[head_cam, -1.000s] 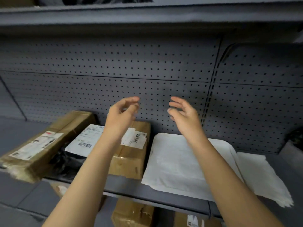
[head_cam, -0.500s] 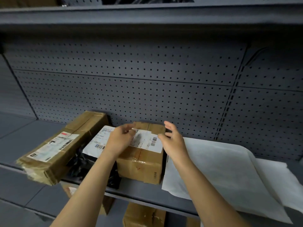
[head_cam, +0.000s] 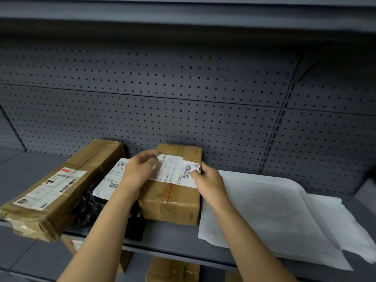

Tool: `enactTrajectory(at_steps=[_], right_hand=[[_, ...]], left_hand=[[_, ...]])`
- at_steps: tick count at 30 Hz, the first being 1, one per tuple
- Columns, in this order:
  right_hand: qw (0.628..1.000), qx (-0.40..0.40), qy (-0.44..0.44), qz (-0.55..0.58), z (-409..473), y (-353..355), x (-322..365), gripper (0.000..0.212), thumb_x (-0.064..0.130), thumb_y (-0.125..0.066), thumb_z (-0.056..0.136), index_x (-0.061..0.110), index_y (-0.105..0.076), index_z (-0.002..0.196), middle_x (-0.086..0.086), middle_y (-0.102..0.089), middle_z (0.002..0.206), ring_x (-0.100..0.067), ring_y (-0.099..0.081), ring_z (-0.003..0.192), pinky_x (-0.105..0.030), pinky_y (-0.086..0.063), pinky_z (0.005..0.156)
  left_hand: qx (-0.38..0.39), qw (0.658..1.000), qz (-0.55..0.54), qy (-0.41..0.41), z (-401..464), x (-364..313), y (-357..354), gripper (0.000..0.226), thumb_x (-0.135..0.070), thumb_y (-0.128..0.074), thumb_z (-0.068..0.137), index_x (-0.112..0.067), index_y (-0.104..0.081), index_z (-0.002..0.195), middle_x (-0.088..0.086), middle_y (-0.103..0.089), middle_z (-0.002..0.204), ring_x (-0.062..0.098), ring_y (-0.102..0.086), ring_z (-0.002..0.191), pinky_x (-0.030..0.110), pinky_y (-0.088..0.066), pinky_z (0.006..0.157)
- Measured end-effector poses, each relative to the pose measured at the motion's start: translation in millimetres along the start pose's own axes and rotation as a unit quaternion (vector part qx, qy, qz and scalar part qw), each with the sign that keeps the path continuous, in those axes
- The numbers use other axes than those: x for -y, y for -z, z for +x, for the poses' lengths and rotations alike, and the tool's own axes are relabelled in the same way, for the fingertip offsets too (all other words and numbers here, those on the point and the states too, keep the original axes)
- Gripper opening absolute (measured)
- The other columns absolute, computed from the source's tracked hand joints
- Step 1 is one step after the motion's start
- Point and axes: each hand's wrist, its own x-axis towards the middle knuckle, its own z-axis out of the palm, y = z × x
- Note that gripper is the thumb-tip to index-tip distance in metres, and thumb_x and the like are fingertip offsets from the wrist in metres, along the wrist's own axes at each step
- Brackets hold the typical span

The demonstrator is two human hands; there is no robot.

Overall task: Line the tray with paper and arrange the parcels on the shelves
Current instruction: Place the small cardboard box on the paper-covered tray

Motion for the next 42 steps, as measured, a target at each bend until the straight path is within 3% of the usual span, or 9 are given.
enactTrajectory(at_steps=[3,6,13,17,24,28,31,35,42], right_hand=[[1.0,-0.011,0.016,0.023,-2,12,14,0.021,0.022,-0.053,0.091,0.032,-0.069,0.1,0.014,-0.074,0.085,-0.004,-0.064,0.068,-0.011,-0.044,0.053],[0.998,-0.024,0.032,0.038,-2,24,24,0.044,0.034,-0.052,0.086,0.027,-0.068,0.126,0.007,-0.079,0.092,-0.017,-0.074,0.085,-0.027,-0.05,0.066],[0.993,-0.088,0.058,0.052,-16,75,34,0.045,0.032,-0.055,0.091,0.013,-0.063,0.131,-0.017,-0.073,0.107,-0.02,-0.07,0.077,-0.035,-0.05,0.069],[0.988,-0.133,0.036,0.074,-26,120,27,0.045,0.024,-0.058,0.096,0.019,-0.059,0.141,0.008,-0.072,0.077,-0.017,-0.067,0.071,-0.03,-0.047,0.067],[0.981,-0.178,-0.019,0.076,-35,174,-10,0.019,0.022,-0.056,0.097,0.028,-0.073,0.103,0.018,-0.071,0.074,-0.015,-0.068,0.079,-0.041,-0.057,0.076],[0.98,-0.183,-0.036,0.064,-39,192,-31,0.037,0.022,-0.054,0.1,0.019,-0.063,0.136,0.031,-0.055,0.081,0.007,-0.056,0.074,-0.019,-0.049,0.067],[0.98,-0.184,-0.058,0.051,-40,199,-49,0.016,0.02,-0.053,0.101,0.023,-0.066,0.108,0.03,-0.056,0.079,0.009,-0.055,0.071,-0.009,-0.046,0.061],[0.982,-0.173,-0.06,0.038,-35,197,-61,0.036,0.024,-0.052,0.101,0.018,-0.064,0.135,0.017,-0.066,0.1,0.0,-0.056,0.082,-0.032,-0.049,0.089],[0.986,-0.139,-0.086,0.044,-27,186,-92,0.026,0.029,-0.05,0.102,0.022,-0.074,0.108,0.004,-0.078,0.111,-0.009,-0.072,0.093,-0.019,-0.051,0.069]], left_hand=[[-0.022,0.996,-0.082,0.007,-2,-18,8,0.022,-0.011,-0.06,0.1,-0.024,-0.072,0.112,-0.001,-0.075,0.111,0.012,-0.07,0.1,0.022,-0.057,0.081],[-0.011,0.989,-0.15,0.009,-10,-39,11,0.028,-0.012,-0.064,0.097,-0.02,-0.072,0.124,0.006,-0.077,0.117,0.021,-0.072,0.106,0.038,-0.056,0.095],[0.01,0.981,-0.191,-0.044,-36,-75,-32,0.035,-0.012,-0.064,0.093,-0.027,-0.071,0.123,0.0,-0.078,0.106,0.016,-0.073,0.085,0.031,-0.057,0.077],[0.053,0.974,-0.216,-0.033,-45,-77,-78,0.039,-0.009,-0.062,0.093,-0.022,-0.067,0.13,0.003,-0.077,0.112,0.016,-0.072,0.086,0.031,-0.057,0.076],[0.125,0.968,-0.218,-0.003,-55,-65,-154,0.037,-0.009,-0.059,0.094,-0.023,-0.066,0.127,0.007,-0.073,0.122,0.023,-0.072,0.099,0.041,-0.059,0.087],[0.138,0.971,-0.197,0.008,-62,-57,-180,0.034,-0.018,-0.065,0.082,-0.037,-0.071,0.11,0.005,-0.071,0.127,0.029,-0.068,0.117,0.055,-0.05,0.106],[0.145,0.972,-0.185,0.01,-65,-47,-194,0.032,-0.013,-0.066,0.086,-0.037,-0.07,0.108,0.002,-0.071,0.125,0.028,-0.07,0.113,0.054,-0.054,0.102],[0.139,0.975,-0.173,0.022,-66,-29,-204,0.036,-0.004,-0.067,0.087,-0.03,-0.07,0.111,0.006,-0.071,0.118,0.03,-0.071,0.101,0.055,-0.056,0.096],[0.138,0.975,-0.157,0.071,-65,-1,-209,0.042,-0.004,-0.072,0.088,-0.027,-0.067,0.124,0.003,-0.068,0.127,0.029,-0.072,0.107,0.052,-0.055,0.1]])
